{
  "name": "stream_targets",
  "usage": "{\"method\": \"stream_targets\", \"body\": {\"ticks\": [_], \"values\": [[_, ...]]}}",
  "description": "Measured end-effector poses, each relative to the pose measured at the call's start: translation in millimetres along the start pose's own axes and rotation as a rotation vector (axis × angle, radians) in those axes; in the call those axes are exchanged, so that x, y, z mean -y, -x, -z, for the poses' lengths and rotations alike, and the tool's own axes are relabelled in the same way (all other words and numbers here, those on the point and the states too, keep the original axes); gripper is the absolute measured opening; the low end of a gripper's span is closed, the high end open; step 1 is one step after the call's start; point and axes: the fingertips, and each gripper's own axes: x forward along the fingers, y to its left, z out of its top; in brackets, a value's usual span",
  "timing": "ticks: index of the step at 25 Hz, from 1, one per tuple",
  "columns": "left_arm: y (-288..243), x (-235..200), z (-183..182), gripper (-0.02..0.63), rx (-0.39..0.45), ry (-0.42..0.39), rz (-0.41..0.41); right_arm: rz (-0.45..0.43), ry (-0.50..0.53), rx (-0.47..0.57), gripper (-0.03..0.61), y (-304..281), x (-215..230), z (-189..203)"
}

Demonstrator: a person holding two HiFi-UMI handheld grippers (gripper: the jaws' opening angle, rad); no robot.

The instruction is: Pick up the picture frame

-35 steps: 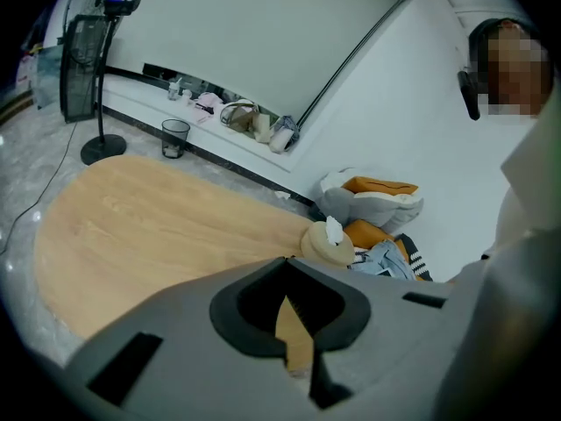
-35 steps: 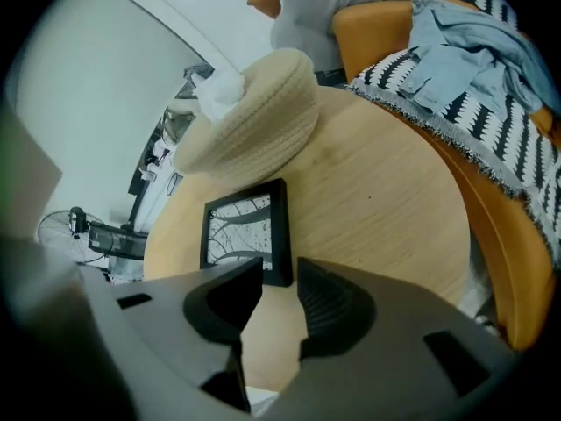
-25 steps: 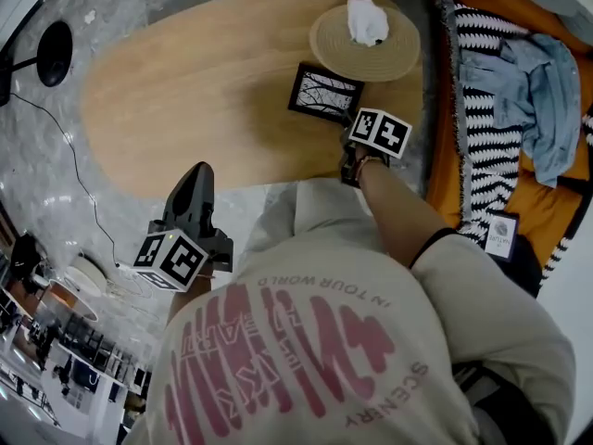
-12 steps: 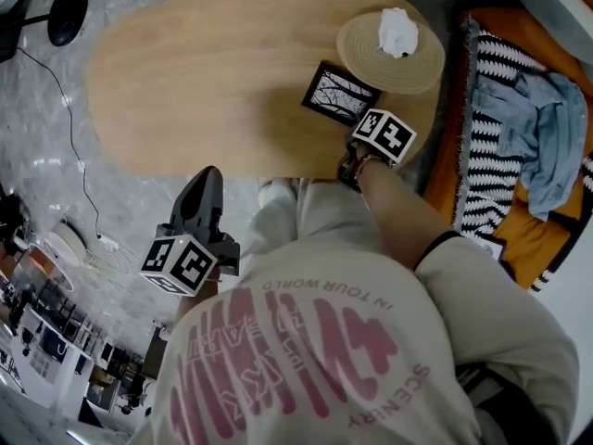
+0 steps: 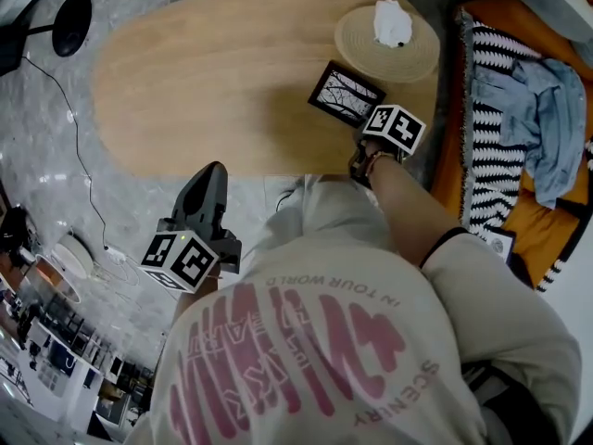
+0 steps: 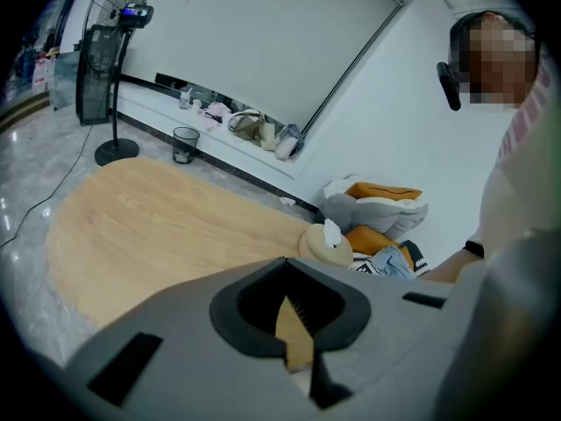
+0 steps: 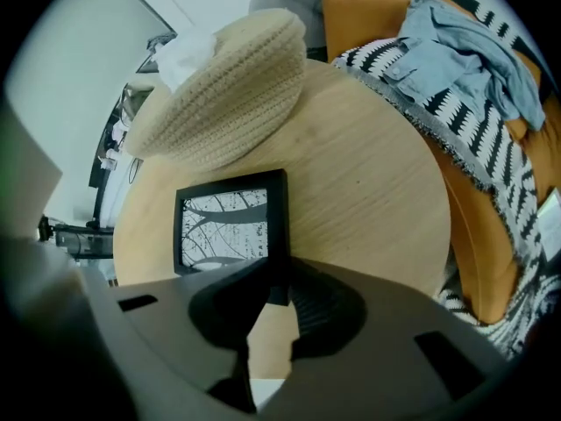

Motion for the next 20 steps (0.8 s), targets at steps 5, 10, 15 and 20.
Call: {"method": "stream_targets", "body": {"ticks": [5, 10, 15, 20], "values": [[6, -4, 15, 0.004, -0.002, -0.043, 0.028, -0.006, -0.054, 0.000, 0.074, 7, 13, 21], [26, -6, 31, 0.005, 0.007, -0.060, 0.057, -0.033, -0.083, -0.006, 0.074, 20, 27, 51], [42, -12, 47, 0.005, 0.023, -0.074, 0.062, -0.086, -0.090, -0.016, 0.074, 29, 29, 83], [63, -1, 63, 0.005, 0.041, -0.184, 0.108, -0.157, -0.097, 0.007, 0.074, 42, 22, 111]]}}
